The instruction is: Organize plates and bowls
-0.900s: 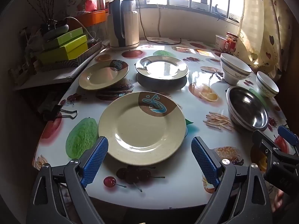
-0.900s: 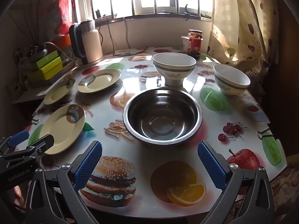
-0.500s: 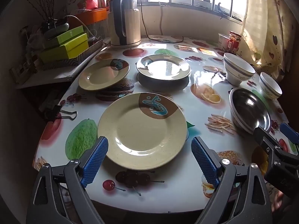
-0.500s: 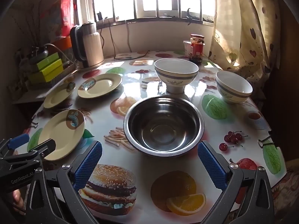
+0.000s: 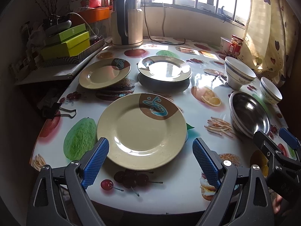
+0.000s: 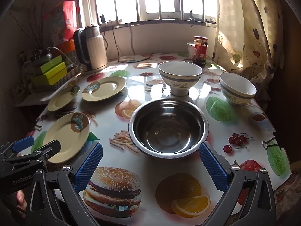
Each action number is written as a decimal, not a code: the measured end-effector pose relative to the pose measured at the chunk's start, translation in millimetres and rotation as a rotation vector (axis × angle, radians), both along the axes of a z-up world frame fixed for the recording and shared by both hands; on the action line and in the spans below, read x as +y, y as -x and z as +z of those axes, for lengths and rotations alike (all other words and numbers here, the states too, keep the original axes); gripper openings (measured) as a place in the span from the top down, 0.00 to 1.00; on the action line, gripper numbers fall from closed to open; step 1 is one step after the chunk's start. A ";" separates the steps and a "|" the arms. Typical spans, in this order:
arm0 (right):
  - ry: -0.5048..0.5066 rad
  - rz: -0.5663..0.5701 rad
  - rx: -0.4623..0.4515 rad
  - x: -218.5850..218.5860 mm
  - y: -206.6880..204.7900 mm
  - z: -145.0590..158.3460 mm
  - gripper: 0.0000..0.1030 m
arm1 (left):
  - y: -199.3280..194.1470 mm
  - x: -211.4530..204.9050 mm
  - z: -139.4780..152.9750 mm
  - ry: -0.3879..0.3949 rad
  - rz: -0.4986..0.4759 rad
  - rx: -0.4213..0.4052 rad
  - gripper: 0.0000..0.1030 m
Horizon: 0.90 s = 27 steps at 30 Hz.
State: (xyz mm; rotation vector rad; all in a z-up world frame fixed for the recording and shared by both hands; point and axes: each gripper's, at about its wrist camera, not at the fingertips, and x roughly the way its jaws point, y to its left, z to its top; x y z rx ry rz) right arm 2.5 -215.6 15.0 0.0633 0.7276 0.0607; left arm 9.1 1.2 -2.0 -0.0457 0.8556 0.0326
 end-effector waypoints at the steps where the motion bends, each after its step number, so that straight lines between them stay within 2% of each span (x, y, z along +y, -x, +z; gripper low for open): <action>1: 0.002 0.000 0.001 0.1 -0.2 -0.1 0.00 | 0.3 0.3 -0.2 0.000 0.003 0.000 0.12; 27: 0.002 -0.001 0.000 -0.3 0.8 -1.4 0.00 | 0.5 1.0 1.4 -0.001 0.011 0.005 0.12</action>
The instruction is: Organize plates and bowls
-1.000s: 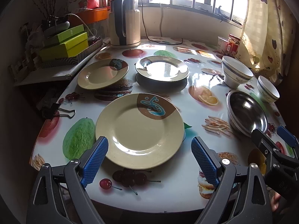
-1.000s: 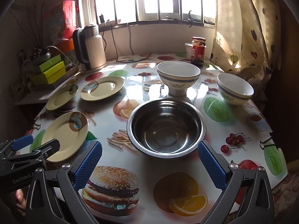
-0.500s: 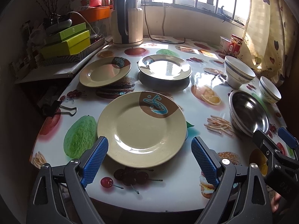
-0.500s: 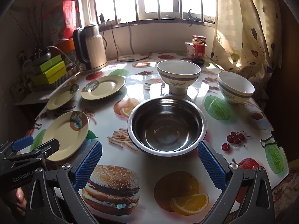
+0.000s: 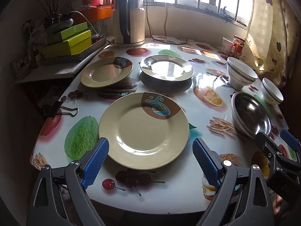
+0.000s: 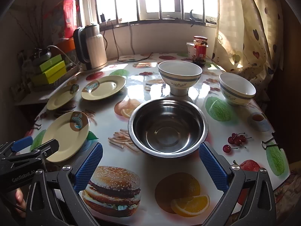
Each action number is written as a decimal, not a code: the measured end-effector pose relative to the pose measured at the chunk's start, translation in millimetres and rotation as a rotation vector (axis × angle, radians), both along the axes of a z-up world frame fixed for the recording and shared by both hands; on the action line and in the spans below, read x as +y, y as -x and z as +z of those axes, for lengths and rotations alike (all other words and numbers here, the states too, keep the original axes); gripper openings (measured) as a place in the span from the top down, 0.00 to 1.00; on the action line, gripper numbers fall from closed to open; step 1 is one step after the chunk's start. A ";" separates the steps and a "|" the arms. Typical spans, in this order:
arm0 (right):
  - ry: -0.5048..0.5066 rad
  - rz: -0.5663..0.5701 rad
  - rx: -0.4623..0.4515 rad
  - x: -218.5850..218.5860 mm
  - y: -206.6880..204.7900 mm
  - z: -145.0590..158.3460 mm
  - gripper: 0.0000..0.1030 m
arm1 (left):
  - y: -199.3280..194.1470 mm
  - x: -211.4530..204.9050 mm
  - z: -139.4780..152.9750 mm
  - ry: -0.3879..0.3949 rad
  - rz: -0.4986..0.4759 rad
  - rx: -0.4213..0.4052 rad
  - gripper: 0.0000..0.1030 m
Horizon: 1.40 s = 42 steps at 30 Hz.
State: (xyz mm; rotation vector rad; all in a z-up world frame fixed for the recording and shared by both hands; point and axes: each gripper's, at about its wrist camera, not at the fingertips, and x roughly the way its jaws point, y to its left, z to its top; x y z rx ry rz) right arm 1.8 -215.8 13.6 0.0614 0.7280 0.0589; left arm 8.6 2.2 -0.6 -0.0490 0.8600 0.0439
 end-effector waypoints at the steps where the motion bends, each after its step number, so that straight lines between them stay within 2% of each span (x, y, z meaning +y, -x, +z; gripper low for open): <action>1: 0.000 0.001 0.000 -0.3 0.1 -0.2 0.00 | 0.1 0.0 0.0 -0.001 0.001 0.000 0.12; 36: 0.007 -0.007 -0.002 -2.5 -1.2 3.3 0.00 | -3.6 3.5 3.3 -0.002 0.005 -0.015 0.12; 42: 0.016 -0.014 -0.012 -4.1 -10.6 10.0 0.00 | -13.6 14.5 9.1 0.040 0.004 -0.024 0.12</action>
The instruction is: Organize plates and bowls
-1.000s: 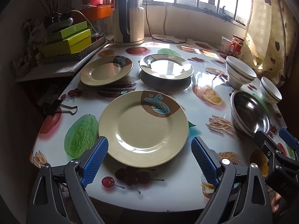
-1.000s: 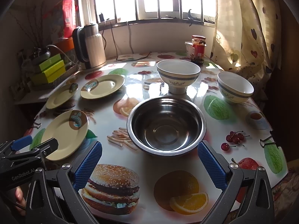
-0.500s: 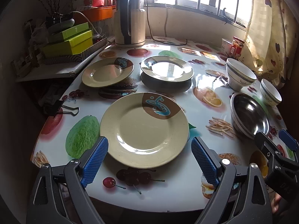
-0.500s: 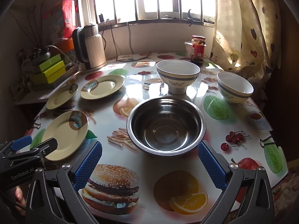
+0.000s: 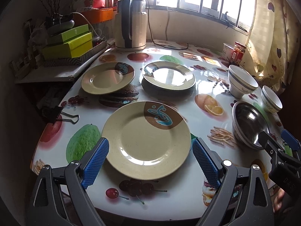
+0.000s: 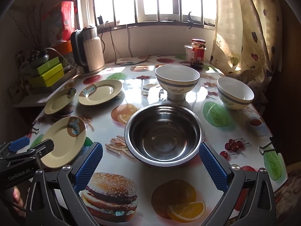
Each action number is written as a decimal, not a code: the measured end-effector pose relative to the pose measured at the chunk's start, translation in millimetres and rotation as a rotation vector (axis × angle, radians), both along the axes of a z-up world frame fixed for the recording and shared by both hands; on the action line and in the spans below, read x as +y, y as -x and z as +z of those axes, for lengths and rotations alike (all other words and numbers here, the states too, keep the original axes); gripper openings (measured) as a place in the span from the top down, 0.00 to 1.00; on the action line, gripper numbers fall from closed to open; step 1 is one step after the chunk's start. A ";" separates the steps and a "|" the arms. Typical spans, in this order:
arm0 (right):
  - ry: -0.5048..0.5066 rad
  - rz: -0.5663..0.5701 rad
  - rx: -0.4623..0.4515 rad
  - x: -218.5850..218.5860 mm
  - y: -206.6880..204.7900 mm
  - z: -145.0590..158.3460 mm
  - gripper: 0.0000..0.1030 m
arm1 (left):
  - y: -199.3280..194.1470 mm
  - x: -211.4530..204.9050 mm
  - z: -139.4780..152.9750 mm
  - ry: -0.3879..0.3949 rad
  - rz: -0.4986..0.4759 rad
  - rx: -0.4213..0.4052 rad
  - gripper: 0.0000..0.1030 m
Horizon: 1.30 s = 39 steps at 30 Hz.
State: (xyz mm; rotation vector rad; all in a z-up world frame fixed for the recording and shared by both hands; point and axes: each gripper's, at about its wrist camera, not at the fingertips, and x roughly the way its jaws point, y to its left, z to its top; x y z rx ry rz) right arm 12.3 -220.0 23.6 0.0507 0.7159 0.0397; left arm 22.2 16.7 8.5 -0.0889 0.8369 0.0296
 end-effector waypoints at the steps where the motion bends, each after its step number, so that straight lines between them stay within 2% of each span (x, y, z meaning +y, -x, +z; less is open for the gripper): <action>1: 0.010 -0.005 -0.005 -0.5 -2.9 1.9 0.00 | -2.2 3.0 1.5 0.009 0.001 -0.003 0.12; 5: 0.040 -0.011 -0.026 2.8 -17.0 11.5 0.00 | -17.4 11.8 8.3 -0.005 -0.008 -0.015 0.12; 10: 0.019 0.025 -0.040 12.8 -41.2 22.1 0.00 | -39.8 24.3 18.9 0.002 -0.029 -0.027 0.12; 13: -0.006 0.052 -0.030 20.9 -58.7 25.2 0.00 | -54.9 38.0 23.5 0.033 -0.019 -0.027 0.12; 18: -0.031 0.070 -0.009 35.7 -87.4 26.4 0.01 | -83.5 50.0 24.4 0.041 -0.014 -0.004 0.20; 23: -0.049 0.080 0.021 48.6 -118.7 26.2 0.13 | -111.0 55.5 24.2 0.067 -0.024 0.009 0.28; 28: -0.052 0.075 0.053 59.7 -151.4 22.8 0.20 | -139.9 57.7 16.4 0.111 -0.045 0.040 0.34; 29: -0.054 0.078 0.063 61.0 -156.8 20.9 0.22 | -145.9 57.4 13.9 0.108 -0.045 0.050 0.37; 32: -0.068 0.076 0.093 64.3 -172.2 13.6 0.31 | -161.4 55.5 7.1 0.099 -0.060 0.077 0.53; 39: -0.106 0.079 0.161 69.4 -200.4 -6.0 0.49 | -189.2 52.0 -7.9 0.095 -0.075 0.108 0.55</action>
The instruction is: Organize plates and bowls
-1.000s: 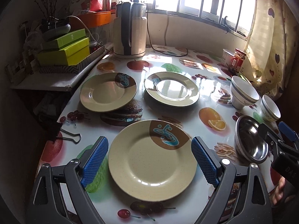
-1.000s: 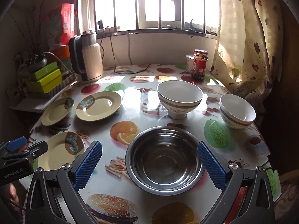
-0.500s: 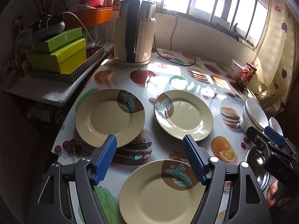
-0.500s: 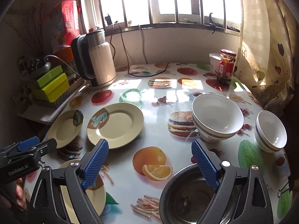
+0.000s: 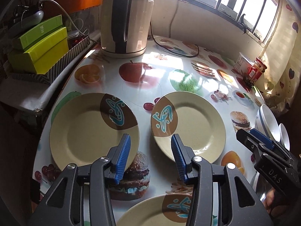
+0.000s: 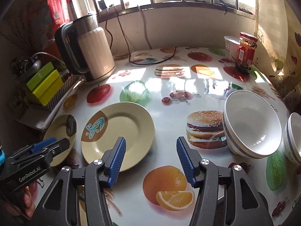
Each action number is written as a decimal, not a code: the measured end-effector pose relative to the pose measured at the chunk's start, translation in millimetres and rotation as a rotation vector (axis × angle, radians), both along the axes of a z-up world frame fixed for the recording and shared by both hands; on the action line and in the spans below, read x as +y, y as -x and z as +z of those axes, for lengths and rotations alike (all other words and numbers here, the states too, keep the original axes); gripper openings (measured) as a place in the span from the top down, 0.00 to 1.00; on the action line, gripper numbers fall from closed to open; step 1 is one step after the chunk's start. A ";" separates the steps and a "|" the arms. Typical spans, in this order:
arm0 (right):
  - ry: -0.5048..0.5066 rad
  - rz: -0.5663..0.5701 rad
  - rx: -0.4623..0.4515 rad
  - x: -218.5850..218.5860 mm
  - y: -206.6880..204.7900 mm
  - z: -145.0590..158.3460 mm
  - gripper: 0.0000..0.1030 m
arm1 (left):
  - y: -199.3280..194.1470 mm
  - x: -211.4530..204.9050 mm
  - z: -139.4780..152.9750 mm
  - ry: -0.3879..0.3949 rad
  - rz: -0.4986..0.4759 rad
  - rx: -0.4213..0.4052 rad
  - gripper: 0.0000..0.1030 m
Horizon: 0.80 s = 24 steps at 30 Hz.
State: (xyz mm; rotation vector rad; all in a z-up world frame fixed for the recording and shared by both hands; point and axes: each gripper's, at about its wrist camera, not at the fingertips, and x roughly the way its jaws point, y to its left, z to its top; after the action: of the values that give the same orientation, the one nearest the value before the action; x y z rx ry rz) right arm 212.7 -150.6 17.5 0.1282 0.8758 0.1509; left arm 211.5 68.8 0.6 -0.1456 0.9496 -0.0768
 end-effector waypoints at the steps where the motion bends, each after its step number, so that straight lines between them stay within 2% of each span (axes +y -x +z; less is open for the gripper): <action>1: -0.002 0.000 0.007 0.6 -2.8 -2.6 0.52 | -2.8 -1.0 -1.5 -0.006 -0.005 -0.002 0.55; 4: -0.006 -0.004 0.028 2.0 -12.2 -10.1 0.62 | -12.7 -0.5 -6.3 0.022 -0.015 0.018 0.55; 5: -0.007 -0.005 0.036 1.7 -15.4 -12.6 0.63 | -16.0 -0.9 -7.6 0.017 -0.014 0.022 0.55; 11: -0.032 -0.033 0.072 -1.0 -28.2 -25.0 0.64 | -29.6 -3.5 -13.9 0.003 -0.017 0.038 0.55; 15: -0.052 -0.038 0.090 -0.9 -32.3 -30.7 0.64 | -35.5 -3.4 -18.1 0.024 -0.017 0.050 0.55; 21: -0.085 -0.044 0.125 -0.6 -39.2 -39.5 0.67 | -43.2 -7.8 -21.5 0.000 -0.028 0.056 0.55; 24: -0.086 -0.049 0.135 -1.2 -40.9 -42.1 0.67 | -46.4 -5.9 -21.0 0.018 -0.020 0.056 0.55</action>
State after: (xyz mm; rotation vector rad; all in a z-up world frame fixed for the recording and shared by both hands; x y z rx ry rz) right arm 253.6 -151.9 -24.5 0.2420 1.0006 0.1355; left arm 257.9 62.9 -20.4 -0.1557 1.0063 -0.0999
